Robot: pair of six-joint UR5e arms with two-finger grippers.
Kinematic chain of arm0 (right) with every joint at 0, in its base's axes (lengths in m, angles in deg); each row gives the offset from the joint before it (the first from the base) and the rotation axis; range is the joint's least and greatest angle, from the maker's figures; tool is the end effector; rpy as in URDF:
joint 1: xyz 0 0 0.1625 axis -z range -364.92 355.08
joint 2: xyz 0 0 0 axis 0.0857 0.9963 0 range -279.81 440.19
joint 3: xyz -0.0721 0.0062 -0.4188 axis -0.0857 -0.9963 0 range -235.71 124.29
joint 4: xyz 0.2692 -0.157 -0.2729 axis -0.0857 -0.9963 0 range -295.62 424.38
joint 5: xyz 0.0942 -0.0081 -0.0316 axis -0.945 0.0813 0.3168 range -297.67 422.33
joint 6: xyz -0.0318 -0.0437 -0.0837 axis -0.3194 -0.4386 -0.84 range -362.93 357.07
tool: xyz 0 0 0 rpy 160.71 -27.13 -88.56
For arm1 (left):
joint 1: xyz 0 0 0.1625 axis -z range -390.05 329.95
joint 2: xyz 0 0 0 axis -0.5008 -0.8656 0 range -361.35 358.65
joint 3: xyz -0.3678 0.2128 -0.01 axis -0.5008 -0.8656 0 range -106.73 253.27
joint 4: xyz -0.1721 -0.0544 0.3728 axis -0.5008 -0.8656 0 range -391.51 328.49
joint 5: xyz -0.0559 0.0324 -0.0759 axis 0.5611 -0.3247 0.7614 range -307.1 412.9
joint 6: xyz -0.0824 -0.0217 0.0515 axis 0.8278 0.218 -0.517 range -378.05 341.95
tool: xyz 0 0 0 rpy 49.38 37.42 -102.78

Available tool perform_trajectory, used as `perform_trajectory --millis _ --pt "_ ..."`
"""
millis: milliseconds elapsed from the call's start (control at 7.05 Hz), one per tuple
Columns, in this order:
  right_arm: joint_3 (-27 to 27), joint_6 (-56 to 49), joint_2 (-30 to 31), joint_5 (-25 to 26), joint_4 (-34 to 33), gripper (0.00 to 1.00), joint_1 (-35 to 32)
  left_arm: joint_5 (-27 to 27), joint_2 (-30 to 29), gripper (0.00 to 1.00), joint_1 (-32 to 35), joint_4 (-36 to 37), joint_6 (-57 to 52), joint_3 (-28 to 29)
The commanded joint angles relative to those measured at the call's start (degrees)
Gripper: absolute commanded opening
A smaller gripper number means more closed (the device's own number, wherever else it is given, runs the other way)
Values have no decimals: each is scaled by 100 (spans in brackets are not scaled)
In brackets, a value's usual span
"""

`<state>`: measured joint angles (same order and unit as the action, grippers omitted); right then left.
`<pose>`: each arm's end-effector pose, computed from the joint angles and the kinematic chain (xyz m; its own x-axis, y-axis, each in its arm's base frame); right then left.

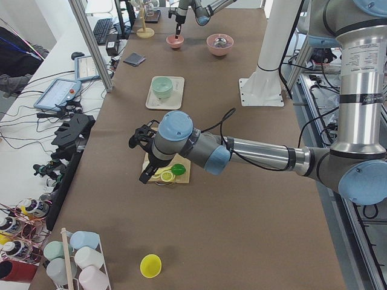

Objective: Stack pink bowl on green and place spoon
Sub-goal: 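Carry the pink bowl with the right gripper over the green bowls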

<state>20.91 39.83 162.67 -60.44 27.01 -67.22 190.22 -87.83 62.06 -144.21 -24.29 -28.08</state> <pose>-0.1970 -0.5462 0.6086 0.6281 -0.1318 0.7669 -0.1472 0.9476 0.2834 -0.0778 -0.4800 0.5409 0.6906 0.4398 -0.5741 -0.0437 0.8177 0.5739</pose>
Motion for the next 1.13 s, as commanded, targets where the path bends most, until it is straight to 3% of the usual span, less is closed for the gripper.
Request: perform_trajectory --millis 0,284,425,709,851,993 --pt "464 48 -90 -10 -77 0 -1 -4 0 99 0 2 0 0" --pt "564 188 -685 -1 -278 0 173 5 0 99 0 2 9 0" --pt "564 729 -1280 17 -784 0 401 5 9 99 -9 2 9 0" --pt "547 1680 -2127 549 -1298 0 1172 -4 35 99 -9 2 9 9" --pt "564 2232 -2661 1066 -1987 0 1525 5 35 99 -9 2 17 9" --pt "642 2394 -3353 1280 -3246 0 1702 5 35 99 -9 -6 18 18"
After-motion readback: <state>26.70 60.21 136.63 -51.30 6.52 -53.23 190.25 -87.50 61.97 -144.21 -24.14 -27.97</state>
